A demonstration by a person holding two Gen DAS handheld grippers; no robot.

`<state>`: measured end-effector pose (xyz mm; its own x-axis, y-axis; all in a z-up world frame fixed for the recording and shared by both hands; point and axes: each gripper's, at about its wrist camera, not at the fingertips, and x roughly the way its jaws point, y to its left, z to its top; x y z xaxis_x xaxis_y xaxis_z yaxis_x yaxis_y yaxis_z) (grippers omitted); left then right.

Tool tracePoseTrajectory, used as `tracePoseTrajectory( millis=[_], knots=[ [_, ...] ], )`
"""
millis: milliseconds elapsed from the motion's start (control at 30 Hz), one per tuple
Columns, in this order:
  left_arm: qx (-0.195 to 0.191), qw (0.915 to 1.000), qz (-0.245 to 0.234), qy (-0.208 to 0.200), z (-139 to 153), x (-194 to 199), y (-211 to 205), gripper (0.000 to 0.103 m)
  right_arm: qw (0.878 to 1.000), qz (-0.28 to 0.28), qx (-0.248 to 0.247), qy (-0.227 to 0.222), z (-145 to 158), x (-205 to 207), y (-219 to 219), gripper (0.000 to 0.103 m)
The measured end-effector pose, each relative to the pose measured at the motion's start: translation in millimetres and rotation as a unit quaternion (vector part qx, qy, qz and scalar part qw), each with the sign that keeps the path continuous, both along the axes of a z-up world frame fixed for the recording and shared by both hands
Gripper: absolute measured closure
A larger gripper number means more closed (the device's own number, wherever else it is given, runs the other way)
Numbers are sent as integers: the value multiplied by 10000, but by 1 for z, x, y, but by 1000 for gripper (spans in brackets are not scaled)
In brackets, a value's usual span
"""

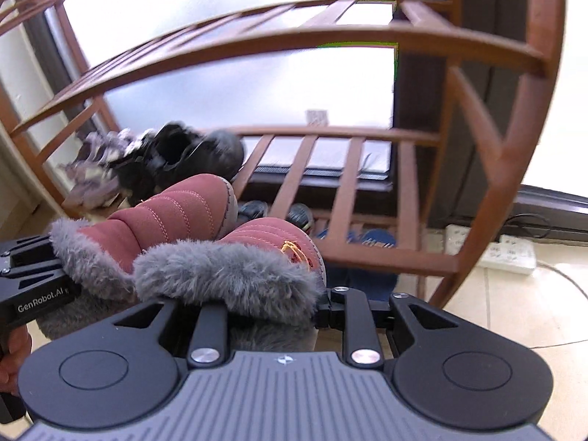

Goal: Organize scattered shoes
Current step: 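Carry the pink fur-lined boots with both tools to the rack's upper shelf, then lower the pink fur-lined boots onto the upper shelf and open both tools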

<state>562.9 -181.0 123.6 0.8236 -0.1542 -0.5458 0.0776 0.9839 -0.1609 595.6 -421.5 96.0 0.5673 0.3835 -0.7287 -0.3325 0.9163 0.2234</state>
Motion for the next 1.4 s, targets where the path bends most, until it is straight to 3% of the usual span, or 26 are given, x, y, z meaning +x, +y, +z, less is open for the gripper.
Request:
tracePoseTrajectory(
  millis=[267,467,567,833,1067,1100,1167,1233,1400],
  knots=[
    [12,10000,55,-58,-15,46,-28,79,9925,-1045,490,-414,-22,18,-25,75],
    [-151,9990,412,82,-31,73,-22,79,9886,-1282,556,-553,-42,40,-20,74],
    [-62,9994,332,-56,-28,86,-24,79,9868,-1368,505,-711,-46,45,-15,74],
    [-22,9999,156,63,-35,117,-22,78,9832,-1528,219,-973,-51,67,-8,73],
    [75,9999,-107,15,-32,120,-21,75,9828,-1543,149,-1008,-50,69,-7,69],
    [46,9998,-199,9,-30,118,-20,69,9831,-1545,109,-978,-48,69,-7,68],
    [39,9993,-374,-31,-25,115,-19,60,9832,-1552,44,-955,-46,67,-7,48],
    [72,9988,-467,-122,-18,110,-19,44,9827,-1536,-93,-1031,-38,61,-6,42],
    [57,9982,-578,-157,-9,95,-12,41,9828,-1465,-295,-1085,-24,43,-7,33]
  ],
)
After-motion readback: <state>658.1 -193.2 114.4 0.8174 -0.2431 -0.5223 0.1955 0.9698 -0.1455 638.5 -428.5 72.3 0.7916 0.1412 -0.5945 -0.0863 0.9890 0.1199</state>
